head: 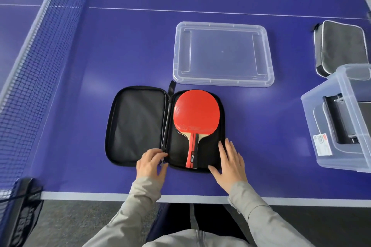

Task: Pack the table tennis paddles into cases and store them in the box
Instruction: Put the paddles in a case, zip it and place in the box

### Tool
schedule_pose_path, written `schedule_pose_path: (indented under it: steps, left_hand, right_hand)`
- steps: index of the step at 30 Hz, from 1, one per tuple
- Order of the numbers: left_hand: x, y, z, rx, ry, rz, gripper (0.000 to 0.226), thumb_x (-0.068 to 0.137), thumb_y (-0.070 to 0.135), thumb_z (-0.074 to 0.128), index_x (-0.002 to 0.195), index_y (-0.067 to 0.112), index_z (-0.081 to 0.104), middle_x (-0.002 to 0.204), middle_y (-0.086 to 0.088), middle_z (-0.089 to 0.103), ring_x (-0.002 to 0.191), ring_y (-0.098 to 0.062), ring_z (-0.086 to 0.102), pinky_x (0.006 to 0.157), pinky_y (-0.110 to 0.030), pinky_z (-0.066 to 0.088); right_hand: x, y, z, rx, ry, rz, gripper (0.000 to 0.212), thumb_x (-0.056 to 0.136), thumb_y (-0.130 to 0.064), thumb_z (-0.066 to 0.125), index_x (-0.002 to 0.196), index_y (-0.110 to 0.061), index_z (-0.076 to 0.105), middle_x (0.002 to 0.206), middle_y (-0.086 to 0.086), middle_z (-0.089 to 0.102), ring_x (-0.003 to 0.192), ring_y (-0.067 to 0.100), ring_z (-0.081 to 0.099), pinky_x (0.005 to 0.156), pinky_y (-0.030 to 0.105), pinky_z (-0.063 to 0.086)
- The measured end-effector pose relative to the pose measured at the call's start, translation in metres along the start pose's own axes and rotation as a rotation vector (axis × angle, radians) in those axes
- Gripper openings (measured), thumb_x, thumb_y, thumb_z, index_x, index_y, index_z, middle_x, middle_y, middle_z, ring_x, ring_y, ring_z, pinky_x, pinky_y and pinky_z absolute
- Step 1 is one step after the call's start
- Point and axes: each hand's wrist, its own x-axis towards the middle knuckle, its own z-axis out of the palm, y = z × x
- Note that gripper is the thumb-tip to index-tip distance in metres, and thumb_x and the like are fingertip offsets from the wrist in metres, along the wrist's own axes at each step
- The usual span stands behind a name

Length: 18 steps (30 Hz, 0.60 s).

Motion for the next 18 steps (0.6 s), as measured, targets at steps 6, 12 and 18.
schedule_pose_path:
  steps: [6,12,18]
  left_hand:
    - [0.022,-0.059,-0.048,-0.07,0.365,-0.725,0.058,0.083,0.028,0.069,0.133,0.007,0.048,0.141,-0.012,0.039,0.128,-0.035,0.033,0.104,-0.049,0.025]
    - [0.032,-0.083,-0.067,-0.294,0.183,-0.781,0.039,0.085,0.022,0.066,0.12,0.005,0.059,0.135,-0.011,0.048,0.122,-0.034,0.045,0.102,-0.049,0.039]
    - [0.005,-0.031,-0.098,-0.674,0.262,-0.6,0.047,0.085,-0.004,0.051,0.104,0.039,0.053,0.096,0.013,0.07,0.042,-0.022,0.056,0.036,-0.028,0.047]
  right_hand:
    - [0.0,0.0,-0.003,0.002,-0.013,0.005,0.081,0.092,-0.052,0.045,0.152,-0.021,-0.001,0.16,0.001,-0.01,0.148,0.018,-0.006,0.119,0.039,0.011]
    - [0.0,-0.001,-0.001,-0.005,-0.004,0.022,0.081,0.092,-0.052,0.044,0.152,-0.022,-0.002,0.16,0.001,-0.011,0.148,0.018,-0.007,0.119,0.038,0.01]
    - [-0.003,-0.006,-0.018,0.172,0.029,0.035,0.071,0.095,-0.044,0.047,0.151,-0.022,0.011,0.161,0.001,0.0,0.148,0.018,0.004,0.117,0.037,0.017]
